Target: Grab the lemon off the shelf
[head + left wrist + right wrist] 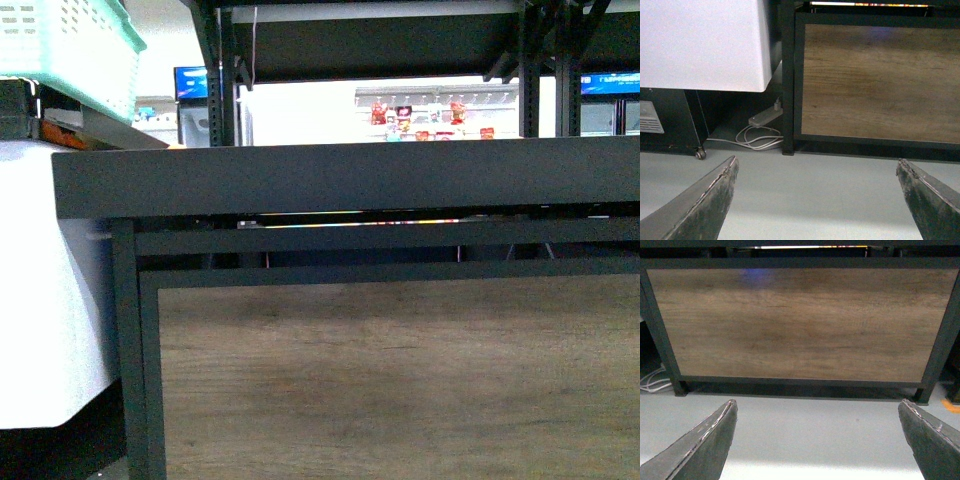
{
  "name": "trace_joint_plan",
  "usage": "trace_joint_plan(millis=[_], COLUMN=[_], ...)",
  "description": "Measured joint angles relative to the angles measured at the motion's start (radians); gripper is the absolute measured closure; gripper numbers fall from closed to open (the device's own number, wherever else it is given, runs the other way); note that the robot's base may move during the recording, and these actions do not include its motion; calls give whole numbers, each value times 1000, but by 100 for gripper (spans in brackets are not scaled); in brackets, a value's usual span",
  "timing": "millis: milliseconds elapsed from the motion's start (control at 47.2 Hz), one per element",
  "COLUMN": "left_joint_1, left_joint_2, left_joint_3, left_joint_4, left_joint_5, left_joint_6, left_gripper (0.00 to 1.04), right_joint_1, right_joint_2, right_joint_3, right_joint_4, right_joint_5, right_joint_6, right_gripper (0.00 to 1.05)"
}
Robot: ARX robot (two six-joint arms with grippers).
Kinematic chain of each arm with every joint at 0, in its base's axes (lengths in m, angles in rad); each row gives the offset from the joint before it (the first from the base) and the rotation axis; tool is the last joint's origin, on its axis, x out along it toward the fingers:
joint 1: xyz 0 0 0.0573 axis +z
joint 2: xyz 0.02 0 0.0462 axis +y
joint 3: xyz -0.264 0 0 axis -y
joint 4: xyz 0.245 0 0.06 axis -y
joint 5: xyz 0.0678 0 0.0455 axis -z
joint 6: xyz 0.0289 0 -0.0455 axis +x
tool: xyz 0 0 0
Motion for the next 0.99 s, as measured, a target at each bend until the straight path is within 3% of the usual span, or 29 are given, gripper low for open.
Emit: trace_joint_plan(millis=[995], left_joint_1=[0], left_joint_2=[0], left_joint_3=[0], left_joint_4=[0], left_joint_5=[1], left_joint_6=[0], left_gripper=[8], right_joint_1=[0], right_joint_2=[0], right_joint_3=[0], right_joint_4=[0], right_joint_5=[0], right_joint_6=[0], right_gripper=[8])
